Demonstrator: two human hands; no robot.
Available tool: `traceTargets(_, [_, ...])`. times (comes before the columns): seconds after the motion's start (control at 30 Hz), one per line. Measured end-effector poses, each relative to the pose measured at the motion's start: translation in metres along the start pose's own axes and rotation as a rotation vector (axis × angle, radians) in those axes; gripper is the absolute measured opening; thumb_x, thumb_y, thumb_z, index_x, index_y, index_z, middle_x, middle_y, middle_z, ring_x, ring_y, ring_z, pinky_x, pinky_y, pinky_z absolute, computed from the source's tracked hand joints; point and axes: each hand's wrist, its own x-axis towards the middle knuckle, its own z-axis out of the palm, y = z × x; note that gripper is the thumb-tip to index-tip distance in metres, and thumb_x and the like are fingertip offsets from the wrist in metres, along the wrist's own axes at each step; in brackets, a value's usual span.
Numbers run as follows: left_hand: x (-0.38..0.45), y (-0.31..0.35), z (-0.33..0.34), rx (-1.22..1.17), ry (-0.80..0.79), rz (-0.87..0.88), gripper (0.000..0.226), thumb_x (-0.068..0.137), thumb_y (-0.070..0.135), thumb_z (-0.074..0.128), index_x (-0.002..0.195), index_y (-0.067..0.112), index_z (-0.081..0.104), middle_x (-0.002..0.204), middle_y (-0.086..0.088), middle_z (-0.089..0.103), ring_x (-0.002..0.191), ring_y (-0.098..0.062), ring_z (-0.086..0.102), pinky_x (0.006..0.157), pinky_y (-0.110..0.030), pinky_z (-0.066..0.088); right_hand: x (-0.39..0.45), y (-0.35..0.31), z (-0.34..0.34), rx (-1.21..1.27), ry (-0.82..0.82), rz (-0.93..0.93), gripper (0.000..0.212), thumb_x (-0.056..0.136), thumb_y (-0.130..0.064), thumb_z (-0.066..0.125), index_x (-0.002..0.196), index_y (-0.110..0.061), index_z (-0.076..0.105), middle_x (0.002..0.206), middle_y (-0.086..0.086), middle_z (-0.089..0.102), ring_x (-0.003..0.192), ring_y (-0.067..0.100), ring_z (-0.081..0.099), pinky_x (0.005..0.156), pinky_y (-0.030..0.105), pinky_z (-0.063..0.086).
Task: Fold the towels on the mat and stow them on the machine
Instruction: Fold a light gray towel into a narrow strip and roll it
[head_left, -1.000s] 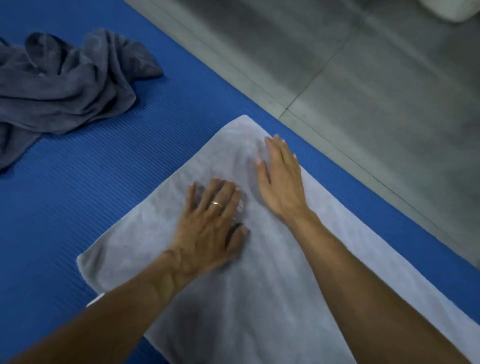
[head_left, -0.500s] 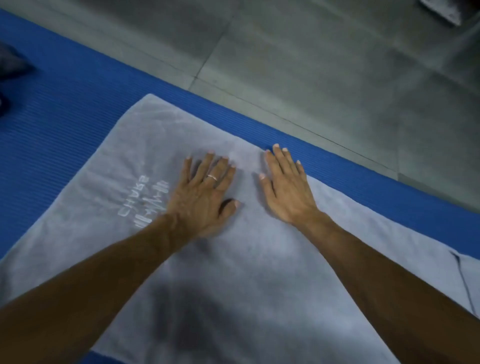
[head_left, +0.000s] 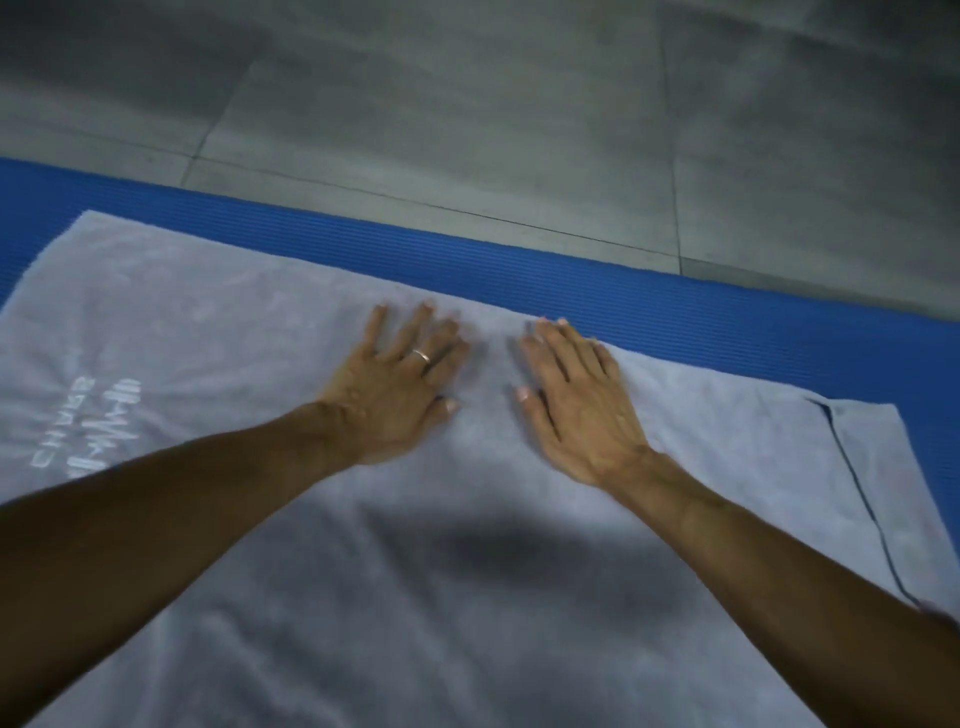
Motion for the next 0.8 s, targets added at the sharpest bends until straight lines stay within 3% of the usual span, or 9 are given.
traceTargets(0.07, [0.015,0.043,-0.001,-0.037,-0.016,0.142,0.07,0.095,0.054,0.015,0.151,0.013,0.025,0.158,-0.008,0.027,0.147,-0.033,0.018,0.115,-0.056,0.001,-0.018,0.034,0.008,-0.044,-0.102,0.055,0.065,0.097,-0.054,0.012,0.155,-0.024,0.018,0.163,0.002,0.013,0.15,0.023,0.008,0.121,0.047,0.009])
traceTargets(0.17, [0.034,0.092,0.004,-0.14,-0.069,0.026,0.073,0.092,0.06,0.021,0.15,0.017,0.03,0.158,-0.007,0.027,0.147,-0.032,0.017,0.115,-0.059,0.009,-0.005,0.07,0.01,-0.01,-0.158,0.151,0.063,0.099,-0.057,0.013,0.155,-0.031,0.002,0.164,-0.005,-0.006,0.15,0.016,-0.007,0.121,0.046,-0.002])
traceTargets(0.23, [0.04,0.103,0.004,-0.153,-0.031,-0.047,0.073,0.091,0.059,0.025,0.146,0.014,0.04,0.152,-0.01,0.038,0.143,-0.035,0.027,0.111,-0.061,0.018,0.001,0.076,-0.004,0.119,-0.115,0.121,0.058,0.103,-0.046,0.023,0.156,-0.026,0.009,0.164,-0.001,0.005,0.15,0.018,0.003,0.12,0.045,0.0])
traceTargets(0.3, [0.043,0.113,-0.002,-0.146,-0.012,-0.055,0.073,0.094,0.059,0.021,0.143,0.009,0.043,0.147,-0.014,0.043,0.139,-0.037,0.033,0.109,-0.062,0.024,-0.014,0.097,-0.017,0.147,0.044,0.11,0.053,0.102,-0.029,0.037,0.153,-0.02,0.026,0.157,0.005,0.031,0.143,0.024,0.028,0.118,0.045,0.011])
traceTargets(0.43, [0.073,0.181,-0.028,-0.167,0.036,0.031,0.069,0.095,0.053,0.021,0.14,0.006,0.046,0.143,-0.016,0.048,0.133,-0.037,0.043,0.107,-0.059,0.032,-0.064,0.203,-0.046,0.126,0.148,0.52,0.062,0.083,0.002,0.05,0.141,-0.016,0.046,0.134,0.01,0.056,0.12,0.033,0.05,0.1,0.041,0.033])
traceTargets(0.53, [0.098,0.248,-0.036,-0.274,0.05,0.048,0.069,0.089,0.05,0.03,0.141,0.007,0.045,0.145,-0.012,0.046,0.136,-0.033,0.04,0.109,-0.056,0.028,-0.098,0.27,-0.056,0.01,-0.067,0.595,0.06,0.084,-0.003,0.053,0.142,-0.017,0.046,0.133,0.01,0.053,0.122,0.032,0.049,0.102,0.043,0.036])
traceTargets(0.6, [0.108,0.276,-0.036,-0.295,0.01,0.023,0.076,0.09,0.054,0.016,0.15,0.01,0.028,0.157,-0.009,0.028,0.146,-0.029,0.02,0.116,-0.054,0.014,-0.107,0.291,-0.055,0.032,-0.145,0.513,0.048,0.085,-0.007,0.052,0.131,-0.019,0.057,0.126,0.008,0.057,0.117,0.031,0.053,0.101,0.045,0.04])
traceTargets(0.7, [0.113,0.292,-0.031,-0.266,-0.032,0.016,0.075,0.091,0.055,0.014,0.15,0.011,0.028,0.157,-0.009,0.026,0.148,-0.03,0.014,0.116,-0.058,0.011,-0.103,0.31,-0.055,0.166,-0.065,0.572,0.029,0.084,-0.009,0.051,0.103,-0.02,0.069,0.105,0.006,0.068,0.104,0.031,0.061,0.094,0.044,0.047])
traceTargets(0.8, [0.121,0.291,-0.028,-0.253,-0.039,0.034,0.072,0.093,0.057,0.016,0.146,0.014,0.038,0.153,-0.007,0.035,0.145,-0.032,0.023,0.115,-0.06,0.013,-0.096,0.325,-0.054,0.299,0.074,0.736,0.028,0.087,-0.014,0.053,0.111,-0.021,0.067,0.112,0.006,0.067,0.112,0.029,0.058,0.099,0.044,0.045])
